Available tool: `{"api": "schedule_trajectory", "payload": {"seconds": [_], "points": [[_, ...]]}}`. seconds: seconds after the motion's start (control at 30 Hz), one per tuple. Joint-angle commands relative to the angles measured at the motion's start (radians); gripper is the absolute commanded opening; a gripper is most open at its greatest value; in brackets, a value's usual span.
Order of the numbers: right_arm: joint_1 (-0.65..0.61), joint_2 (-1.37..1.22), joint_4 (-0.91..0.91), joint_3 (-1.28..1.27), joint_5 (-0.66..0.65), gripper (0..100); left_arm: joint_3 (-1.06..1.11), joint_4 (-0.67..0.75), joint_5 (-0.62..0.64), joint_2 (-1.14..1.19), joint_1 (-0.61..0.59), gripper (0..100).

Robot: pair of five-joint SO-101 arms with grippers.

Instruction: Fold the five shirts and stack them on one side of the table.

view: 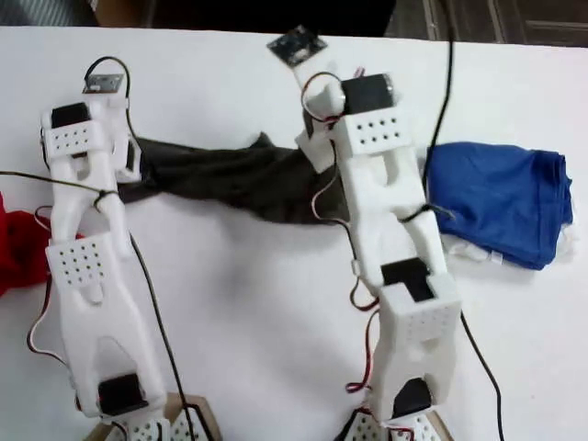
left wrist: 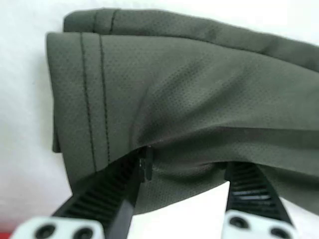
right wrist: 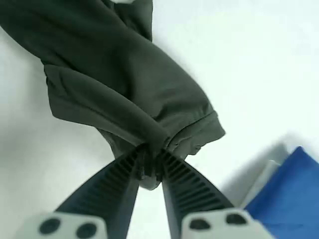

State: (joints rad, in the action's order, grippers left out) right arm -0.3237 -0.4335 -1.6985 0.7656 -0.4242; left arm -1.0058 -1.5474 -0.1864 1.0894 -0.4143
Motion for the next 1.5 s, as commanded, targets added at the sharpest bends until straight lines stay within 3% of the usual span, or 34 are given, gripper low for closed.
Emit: {"api": "schedule_trajectory", "payload": {"seconds": [0.0, 0.2, 0.47, 0.87, 1.07, 1.47], "points": [[0.021, 0.14, -0.007, 0.006, 0.005, 2.1, -0.015, 0.002, 0.009, 0.008, -0.041, 26], [0.044, 0.228, -0.004, -0.018, 0.009, 2.1, -0.018, 0.002, 0.008, 0.008, -0.04, 26], [0.044, 0.163, 0.11, -0.379, 0.009, 2.2, -0.018, -0.005, 0.006, 0.008, -0.031, 26], [0.008, 0.156, 0.203, -0.586, 0.009, 2.6, -0.018, -0.002, 0.006, 0.008, -0.031, 26], [0.004, 0.163, 0.291, -0.72, 0.061, 9.1, -0.016, 0.0, 0.006, 0.008, -0.031, 26], [0.007, 0.297, 0.274, -0.74, 0.063, 4.5, -0.016, 0.0, 0.006, 0.008, -0.031, 26]]}}
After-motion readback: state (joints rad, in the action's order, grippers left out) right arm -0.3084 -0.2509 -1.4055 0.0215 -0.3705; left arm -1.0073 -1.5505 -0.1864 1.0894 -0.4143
